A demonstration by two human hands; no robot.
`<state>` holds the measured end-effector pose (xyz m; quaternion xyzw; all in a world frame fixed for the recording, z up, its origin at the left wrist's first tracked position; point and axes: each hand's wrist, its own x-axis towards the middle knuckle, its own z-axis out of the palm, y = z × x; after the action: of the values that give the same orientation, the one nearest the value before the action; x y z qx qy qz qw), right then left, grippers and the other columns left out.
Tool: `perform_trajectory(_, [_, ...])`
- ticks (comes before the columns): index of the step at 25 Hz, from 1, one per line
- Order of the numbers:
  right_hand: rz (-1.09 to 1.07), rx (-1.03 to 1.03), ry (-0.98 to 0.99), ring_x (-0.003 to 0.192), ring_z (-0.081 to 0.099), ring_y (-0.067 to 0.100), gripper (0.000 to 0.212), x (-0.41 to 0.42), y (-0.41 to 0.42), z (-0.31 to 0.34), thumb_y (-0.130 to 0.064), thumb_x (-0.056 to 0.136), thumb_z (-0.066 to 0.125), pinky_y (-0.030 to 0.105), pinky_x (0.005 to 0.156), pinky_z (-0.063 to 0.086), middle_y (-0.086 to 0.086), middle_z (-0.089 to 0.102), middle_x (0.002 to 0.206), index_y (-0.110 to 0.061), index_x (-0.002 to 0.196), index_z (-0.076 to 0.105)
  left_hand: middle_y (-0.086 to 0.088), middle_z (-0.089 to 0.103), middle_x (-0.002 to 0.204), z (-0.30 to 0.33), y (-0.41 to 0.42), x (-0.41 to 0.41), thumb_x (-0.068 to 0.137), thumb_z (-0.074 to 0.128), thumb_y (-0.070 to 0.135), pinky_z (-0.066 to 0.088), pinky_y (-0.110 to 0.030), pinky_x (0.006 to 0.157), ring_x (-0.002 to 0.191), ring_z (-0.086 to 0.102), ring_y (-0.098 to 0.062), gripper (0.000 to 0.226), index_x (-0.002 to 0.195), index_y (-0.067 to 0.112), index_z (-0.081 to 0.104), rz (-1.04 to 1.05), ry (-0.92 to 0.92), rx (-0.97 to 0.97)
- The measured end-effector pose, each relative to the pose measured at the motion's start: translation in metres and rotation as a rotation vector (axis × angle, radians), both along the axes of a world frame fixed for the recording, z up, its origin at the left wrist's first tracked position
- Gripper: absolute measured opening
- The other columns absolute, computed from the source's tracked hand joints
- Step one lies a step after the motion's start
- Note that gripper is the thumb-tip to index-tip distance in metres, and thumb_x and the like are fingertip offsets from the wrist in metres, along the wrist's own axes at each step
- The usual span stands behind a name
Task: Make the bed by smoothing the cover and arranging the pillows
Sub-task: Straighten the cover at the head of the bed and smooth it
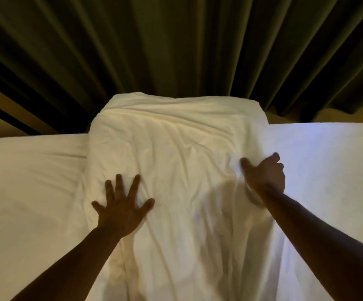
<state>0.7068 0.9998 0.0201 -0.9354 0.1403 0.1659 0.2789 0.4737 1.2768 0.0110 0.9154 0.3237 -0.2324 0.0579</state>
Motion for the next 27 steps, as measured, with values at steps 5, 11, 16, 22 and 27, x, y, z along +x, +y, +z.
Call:
perform_trajectory(5, [0.063, 0.092, -0.297, 0.115, 0.059, 0.041, 0.045, 0.038, -0.014, -0.006, -0.043, 0.099, 0.050, 0.049, 0.096, 0.048, 0.017, 0.061, 0.128, -0.017, 0.136, 0.042, -0.005, -0.030, 0.162, -0.039, 0.001, 0.008, 0.070, 0.007, 0.095, 0.007, -0.081, 0.107, 0.150, -0.019, -0.041, 0.091, 0.139, 0.055, -0.036, 0.048, 0.078, -0.005])
perform_trajectory(11, [-0.010, 0.025, -0.148, 0.122, 0.051, 0.047, 0.064, 0.007, -0.010, -0.058, -0.049, 0.092, 0.048, 0.052, 0.098, 0.042, 0.025, 0.050, 0.133, -0.012, 0.140, 0.032, -0.007, -0.032, 0.161, -0.063, -0.004, 0.013, 0.078, 0.011, 0.090, -0.001, -0.083, 0.103, 0.148, -0.024, -0.041, 0.087, 0.146, 0.051, -0.027, 0.086, 0.111, -0.016])
perform_trajectory(16, [-0.058, 0.030, 0.054, 0.124, 0.053, 0.046, 0.097, -0.095, -0.058, -0.015, -0.065, 0.080, 0.065, 0.050, 0.102, 0.042, 0.029, 0.054, 0.134, -0.008, 0.147, 0.024, -0.012, -0.003, 0.167, -0.058, -0.054, -0.072, 0.094, 0.017, 0.071, 0.005, -0.068, 0.117, 0.154, -0.006, -0.031, 0.075, 0.158, 0.037, 0.001, -0.033, -0.191, 0.065])
perform_trajectory(22, [-0.184, -0.070, 0.029, 0.127, 0.052, 0.040, 0.077, -0.223, -0.089, -0.044, -0.051, 0.090, 0.062, 0.048, 0.104, 0.040, 0.021, 0.051, 0.141, -0.012, 0.147, 0.029, -0.018, 0.001, 0.166, -0.067, -0.126, -0.160, 0.094, 0.026, 0.068, 0.008, -0.070, 0.115, 0.153, -0.001, -0.039, 0.080, 0.160, 0.027, 0.009, -0.047, -0.131, 0.123])
perform_trajectory(27, [-0.276, -0.078, 0.031, 0.125, 0.053, 0.037, 0.084, -0.291, -0.083, -0.046, -0.063, 0.084, 0.061, 0.044, 0.102, 0.042, 0.019, 0.055, 0.136, -0.010, 0.142, 0.034, -0.027, 0.000, 0.164, -0.063, -0.155, -0.168, 0.090, 0.027, 0.071, 0.006, -0.072, 0.113, 0.151, -0.003, -0.047, 0.091, 0.160, 0.014, 0.009, -0.128, -0.127, 0.072])
